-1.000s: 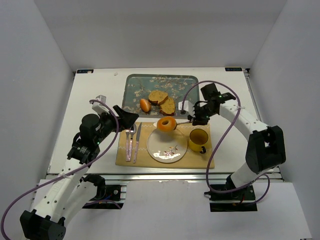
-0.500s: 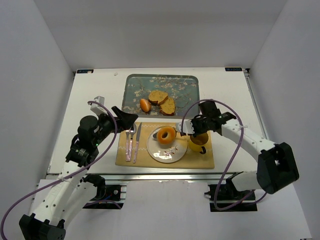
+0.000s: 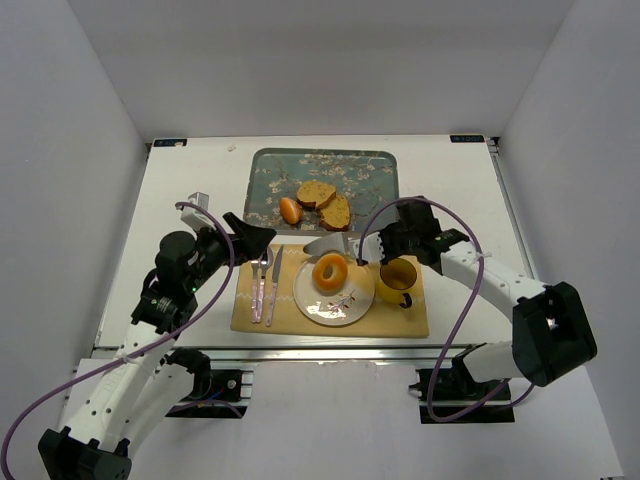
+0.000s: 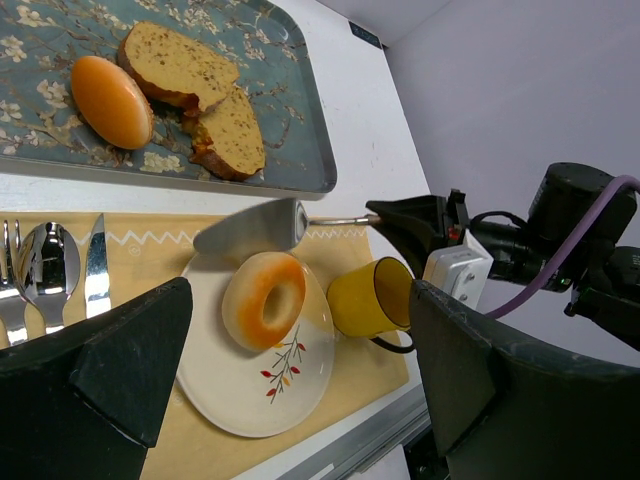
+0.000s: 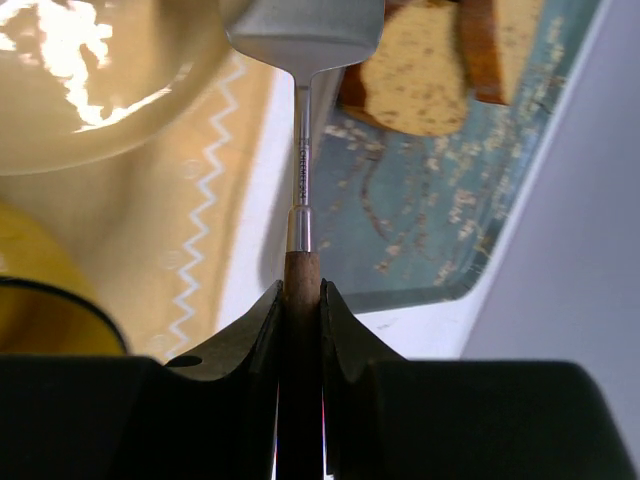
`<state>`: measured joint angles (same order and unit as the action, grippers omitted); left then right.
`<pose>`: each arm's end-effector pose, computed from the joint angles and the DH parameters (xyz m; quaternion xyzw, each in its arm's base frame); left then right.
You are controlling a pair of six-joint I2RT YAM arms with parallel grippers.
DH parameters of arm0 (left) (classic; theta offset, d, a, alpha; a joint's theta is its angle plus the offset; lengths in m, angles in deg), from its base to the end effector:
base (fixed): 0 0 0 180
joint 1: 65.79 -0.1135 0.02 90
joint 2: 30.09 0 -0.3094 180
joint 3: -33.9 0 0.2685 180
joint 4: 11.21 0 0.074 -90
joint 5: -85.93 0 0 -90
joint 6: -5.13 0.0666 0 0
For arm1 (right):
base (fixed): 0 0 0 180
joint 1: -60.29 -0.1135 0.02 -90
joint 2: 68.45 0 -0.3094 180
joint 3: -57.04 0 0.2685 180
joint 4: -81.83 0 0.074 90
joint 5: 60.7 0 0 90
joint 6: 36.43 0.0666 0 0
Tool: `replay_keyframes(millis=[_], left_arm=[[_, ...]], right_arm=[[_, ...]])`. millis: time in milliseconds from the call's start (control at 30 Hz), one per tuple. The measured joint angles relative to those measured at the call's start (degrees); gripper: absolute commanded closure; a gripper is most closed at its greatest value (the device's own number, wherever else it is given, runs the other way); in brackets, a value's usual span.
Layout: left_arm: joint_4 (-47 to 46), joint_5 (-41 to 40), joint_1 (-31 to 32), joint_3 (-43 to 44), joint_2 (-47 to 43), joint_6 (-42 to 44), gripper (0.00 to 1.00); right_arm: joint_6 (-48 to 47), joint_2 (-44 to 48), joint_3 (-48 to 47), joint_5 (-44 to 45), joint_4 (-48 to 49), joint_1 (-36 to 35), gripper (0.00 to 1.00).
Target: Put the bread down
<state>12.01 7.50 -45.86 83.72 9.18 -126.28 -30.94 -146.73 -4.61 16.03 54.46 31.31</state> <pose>0.1649 -0.0740 0.3280 -0.0829 0.7750 -0.3848 0.4945 0.2675 0.1656 0.2432 -0.7894 0.4636 -0.0867 0.3930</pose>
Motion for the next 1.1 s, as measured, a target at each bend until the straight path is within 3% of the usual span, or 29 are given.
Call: replay_keyframes(millis=[300,500,733,1067,1100], left_arm=[[0.00,-0.24,0.00,0.00,0.28,0.02,0.02],[0.02,-0.68,0.00,0.00,0.31,0.02,0.02],[-0.39,-0.63,0.00,0.00,0.94,0.13,0.02],[-1.73,-0.02,-0.07,0.00,4.66,0.66,0.02],[-1.84,0.02,-0.07,0.00,4.66,0.66,0.02]], right_arm=[[6.95,-1.64,-0.70,1.29,9.81,1.64,1.00],[27.15,-3.15,-5.55,1.92,10.58,10.23,1.00],[53.35,-8.37,-7.23,11.06,10.01,24.63,1.00],[66.10,-11.15,2.51,17.66,9.20,32.76,1.00],[66.47,-11.34,2.51,17.66,9.62,32.94,0.90]])
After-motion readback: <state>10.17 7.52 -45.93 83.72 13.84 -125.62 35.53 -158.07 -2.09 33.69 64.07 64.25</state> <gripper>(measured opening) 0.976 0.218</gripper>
